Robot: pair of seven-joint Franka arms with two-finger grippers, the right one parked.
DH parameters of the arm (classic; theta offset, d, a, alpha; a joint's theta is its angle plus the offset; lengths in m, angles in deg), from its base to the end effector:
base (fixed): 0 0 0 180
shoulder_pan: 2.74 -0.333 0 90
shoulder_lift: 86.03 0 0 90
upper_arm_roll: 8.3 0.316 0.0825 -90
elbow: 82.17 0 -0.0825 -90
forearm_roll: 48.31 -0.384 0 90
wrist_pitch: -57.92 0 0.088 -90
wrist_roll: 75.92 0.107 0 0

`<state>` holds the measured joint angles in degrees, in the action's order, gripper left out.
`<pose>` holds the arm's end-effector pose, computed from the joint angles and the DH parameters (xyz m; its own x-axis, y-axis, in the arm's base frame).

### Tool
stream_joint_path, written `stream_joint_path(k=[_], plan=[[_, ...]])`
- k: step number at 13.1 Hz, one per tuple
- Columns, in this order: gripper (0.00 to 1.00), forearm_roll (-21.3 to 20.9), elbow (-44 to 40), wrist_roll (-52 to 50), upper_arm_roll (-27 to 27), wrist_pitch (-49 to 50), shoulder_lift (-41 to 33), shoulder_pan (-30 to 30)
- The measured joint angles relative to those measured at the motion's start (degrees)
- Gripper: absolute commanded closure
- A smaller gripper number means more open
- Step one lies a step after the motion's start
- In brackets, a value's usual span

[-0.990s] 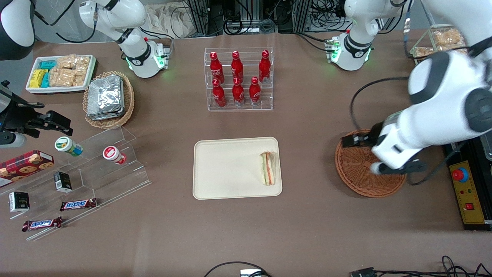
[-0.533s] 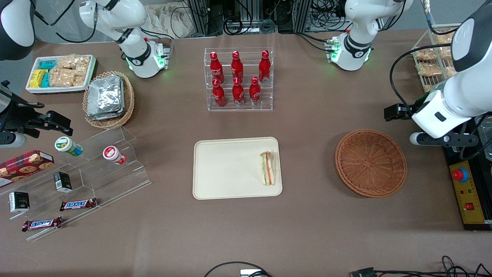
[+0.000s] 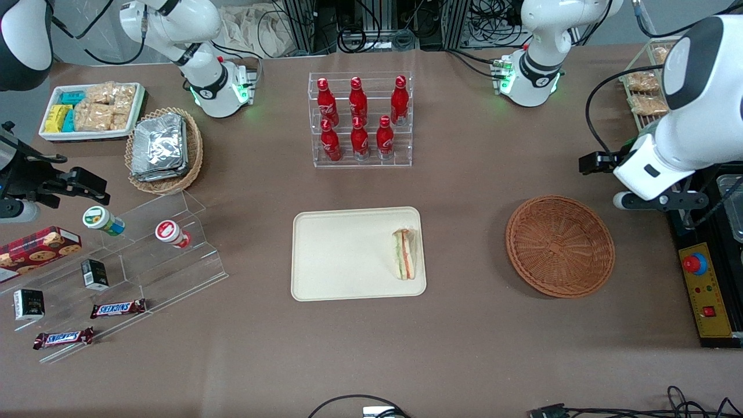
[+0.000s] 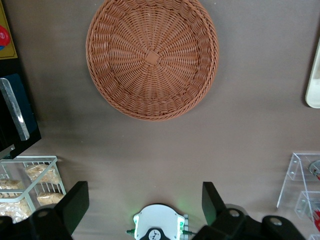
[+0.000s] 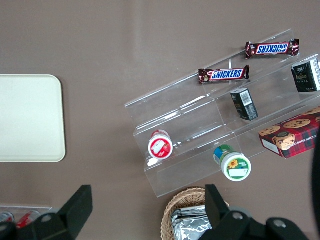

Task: Place sandwich from basket to tray

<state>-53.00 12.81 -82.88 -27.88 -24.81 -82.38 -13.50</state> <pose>0.5448 -0.0700 0.5422 0.9651 -0.0221 -0.2610 -0.0477 -0.9946 -0.0919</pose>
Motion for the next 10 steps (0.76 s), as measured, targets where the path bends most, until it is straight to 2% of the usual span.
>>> stream_joint_path(k=[5,8,10], plan=[[0.0,0.0,5.6,0.1,0.4,-3.9,-4.8,0.7],[0.0,0.1,5.6,0.2,9.1,-5.8,-4.9,8.7],[0.0,0.1,5.6,0.4,11.1,-7.0,-4.9,10.1]])
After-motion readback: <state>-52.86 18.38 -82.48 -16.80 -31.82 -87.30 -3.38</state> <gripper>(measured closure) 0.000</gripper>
